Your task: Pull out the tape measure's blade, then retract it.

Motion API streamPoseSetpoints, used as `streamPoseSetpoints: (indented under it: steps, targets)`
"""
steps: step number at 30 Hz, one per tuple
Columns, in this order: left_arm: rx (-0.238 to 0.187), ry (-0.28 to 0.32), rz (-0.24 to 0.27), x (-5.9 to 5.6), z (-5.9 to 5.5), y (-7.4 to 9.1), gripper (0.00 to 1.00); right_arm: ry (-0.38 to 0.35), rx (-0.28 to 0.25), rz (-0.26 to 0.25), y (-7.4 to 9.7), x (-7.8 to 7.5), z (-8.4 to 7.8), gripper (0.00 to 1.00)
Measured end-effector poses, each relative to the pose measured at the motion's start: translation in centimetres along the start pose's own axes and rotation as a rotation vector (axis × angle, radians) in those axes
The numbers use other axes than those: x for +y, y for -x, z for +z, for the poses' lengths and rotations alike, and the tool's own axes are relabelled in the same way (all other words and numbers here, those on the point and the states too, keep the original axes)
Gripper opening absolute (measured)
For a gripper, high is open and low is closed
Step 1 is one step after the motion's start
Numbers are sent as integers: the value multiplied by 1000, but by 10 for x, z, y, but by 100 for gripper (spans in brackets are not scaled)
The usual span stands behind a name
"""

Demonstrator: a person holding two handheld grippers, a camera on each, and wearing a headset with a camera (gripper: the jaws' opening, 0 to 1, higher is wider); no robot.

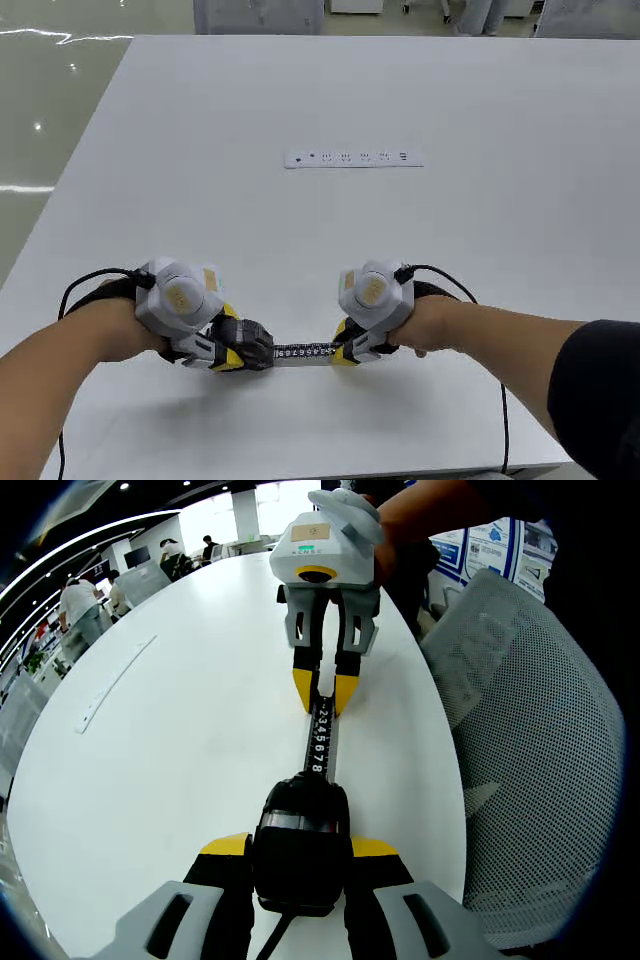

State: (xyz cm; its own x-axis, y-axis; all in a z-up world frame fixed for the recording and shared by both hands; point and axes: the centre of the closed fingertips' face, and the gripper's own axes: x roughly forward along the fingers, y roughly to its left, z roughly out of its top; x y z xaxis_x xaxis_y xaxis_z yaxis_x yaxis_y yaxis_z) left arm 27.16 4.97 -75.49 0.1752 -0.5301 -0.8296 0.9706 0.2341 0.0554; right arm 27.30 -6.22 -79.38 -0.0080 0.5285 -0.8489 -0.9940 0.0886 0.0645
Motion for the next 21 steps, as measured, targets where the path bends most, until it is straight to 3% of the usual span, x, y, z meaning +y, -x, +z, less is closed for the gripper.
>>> streamPoseSetpoints:
  steps: [15,21]
  targets:
    - [-3,2,7,0,0,0,30,26,26,-9,3,0,-6,10]
    - [-3,3,7,-1,1,-1,30,0,42,5,5,1,-10,10]
